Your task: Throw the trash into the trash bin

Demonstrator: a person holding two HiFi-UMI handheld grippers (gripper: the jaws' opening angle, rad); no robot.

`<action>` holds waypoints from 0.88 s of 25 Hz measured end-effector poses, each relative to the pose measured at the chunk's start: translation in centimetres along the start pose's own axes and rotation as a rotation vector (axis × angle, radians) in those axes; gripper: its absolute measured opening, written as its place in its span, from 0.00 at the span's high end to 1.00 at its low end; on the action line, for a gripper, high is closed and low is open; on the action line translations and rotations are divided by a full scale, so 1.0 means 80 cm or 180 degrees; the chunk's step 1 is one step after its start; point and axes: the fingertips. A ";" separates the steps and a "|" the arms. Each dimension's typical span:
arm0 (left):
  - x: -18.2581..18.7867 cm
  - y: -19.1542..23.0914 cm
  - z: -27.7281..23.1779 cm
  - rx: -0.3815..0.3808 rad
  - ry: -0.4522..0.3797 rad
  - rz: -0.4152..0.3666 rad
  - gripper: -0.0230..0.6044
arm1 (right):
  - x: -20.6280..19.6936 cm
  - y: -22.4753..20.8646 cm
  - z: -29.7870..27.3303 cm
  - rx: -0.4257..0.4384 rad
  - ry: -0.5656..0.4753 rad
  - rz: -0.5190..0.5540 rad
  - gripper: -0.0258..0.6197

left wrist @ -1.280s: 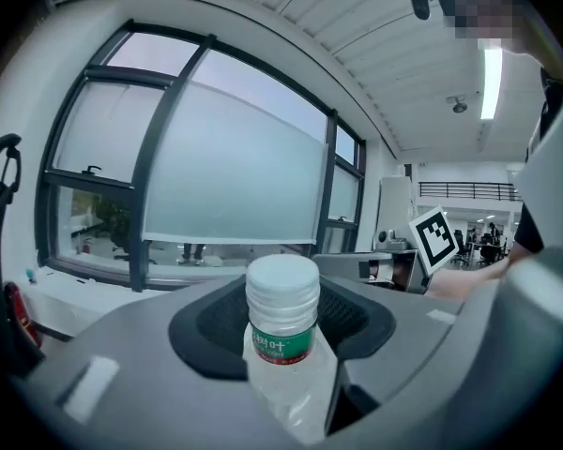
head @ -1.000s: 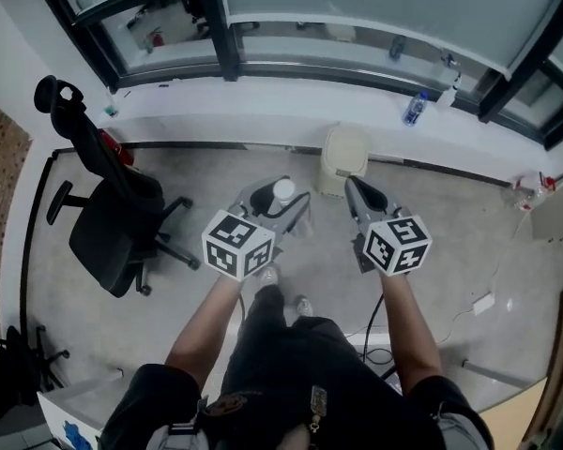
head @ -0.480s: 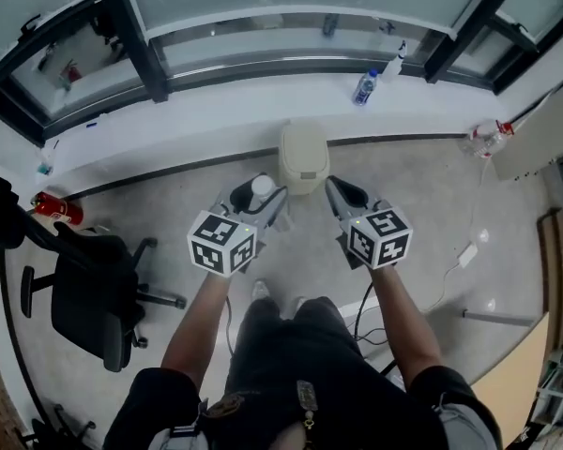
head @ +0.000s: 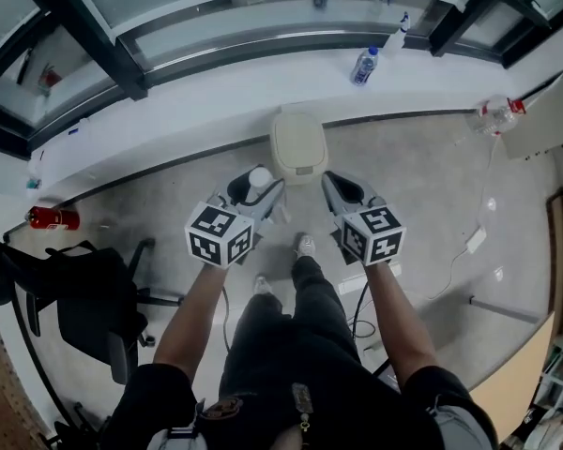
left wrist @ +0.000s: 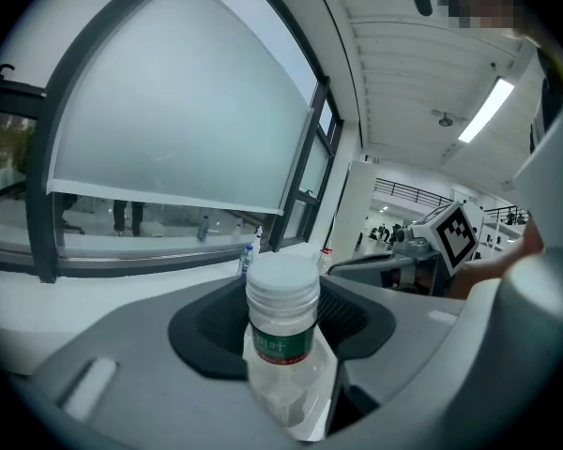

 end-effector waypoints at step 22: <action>-0.143 0.103 -0.256 0.0348 0.0142 0.0097 0.64 | -0.270 -0.239 -0.216 0.0189 0.0911 -0.0229 0.96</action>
Point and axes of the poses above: the fingertips, and each gripper's own axes: z backward along the fingers, y to its left, x out of its top, and after that the axes turned 14 degrees about x, right-handed
